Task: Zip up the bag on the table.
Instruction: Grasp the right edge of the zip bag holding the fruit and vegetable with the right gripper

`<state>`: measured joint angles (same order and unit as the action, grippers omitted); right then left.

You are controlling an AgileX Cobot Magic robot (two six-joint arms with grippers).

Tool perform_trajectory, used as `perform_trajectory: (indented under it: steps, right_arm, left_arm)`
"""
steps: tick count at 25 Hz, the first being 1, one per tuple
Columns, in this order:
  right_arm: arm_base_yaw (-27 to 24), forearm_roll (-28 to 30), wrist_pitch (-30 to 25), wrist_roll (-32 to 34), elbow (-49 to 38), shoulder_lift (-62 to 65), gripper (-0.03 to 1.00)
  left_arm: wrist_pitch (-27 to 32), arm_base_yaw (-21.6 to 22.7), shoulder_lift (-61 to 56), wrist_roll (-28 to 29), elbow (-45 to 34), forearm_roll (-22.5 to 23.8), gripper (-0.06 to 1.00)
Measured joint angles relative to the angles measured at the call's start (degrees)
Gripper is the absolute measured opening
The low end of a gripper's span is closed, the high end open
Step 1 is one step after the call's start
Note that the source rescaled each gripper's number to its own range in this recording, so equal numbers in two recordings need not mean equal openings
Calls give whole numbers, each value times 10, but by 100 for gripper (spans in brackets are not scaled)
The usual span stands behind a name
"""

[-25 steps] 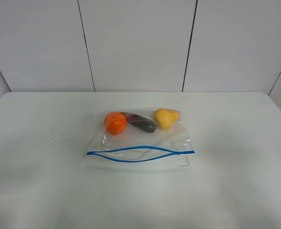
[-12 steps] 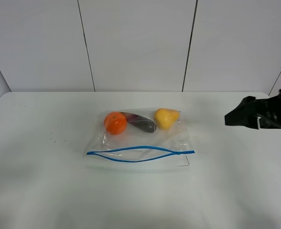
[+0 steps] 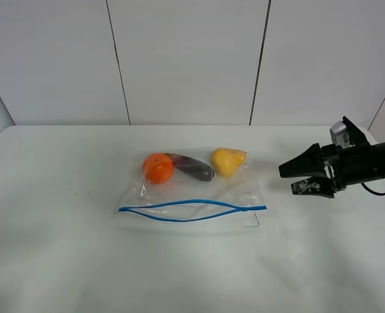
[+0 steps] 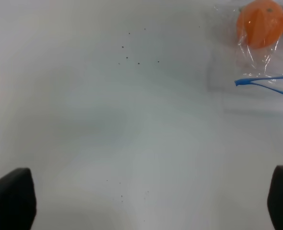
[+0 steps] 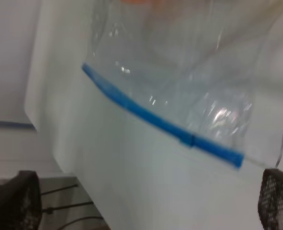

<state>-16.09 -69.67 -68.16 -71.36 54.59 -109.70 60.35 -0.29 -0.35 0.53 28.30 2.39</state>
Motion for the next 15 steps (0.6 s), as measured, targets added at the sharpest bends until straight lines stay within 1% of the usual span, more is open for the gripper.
perform_trajectory:
  steps: [5,10,12,15]
  right_arm:
    - [-1,0,-7,-11,78,-106,100]
    - [1,-7,-5,-28,100,-130,100]
    - [9,-10,14,-27,101,-130,100]
    - [39,-10,42,-24,102,-130,100]
  left_arm:
    - [0,0,0,0,0,0,100]
    - [0,0,0,0,0,0,100]
    - [0,0,0,0,0,0,100]
    - [0,0,0,0,0,0,100]
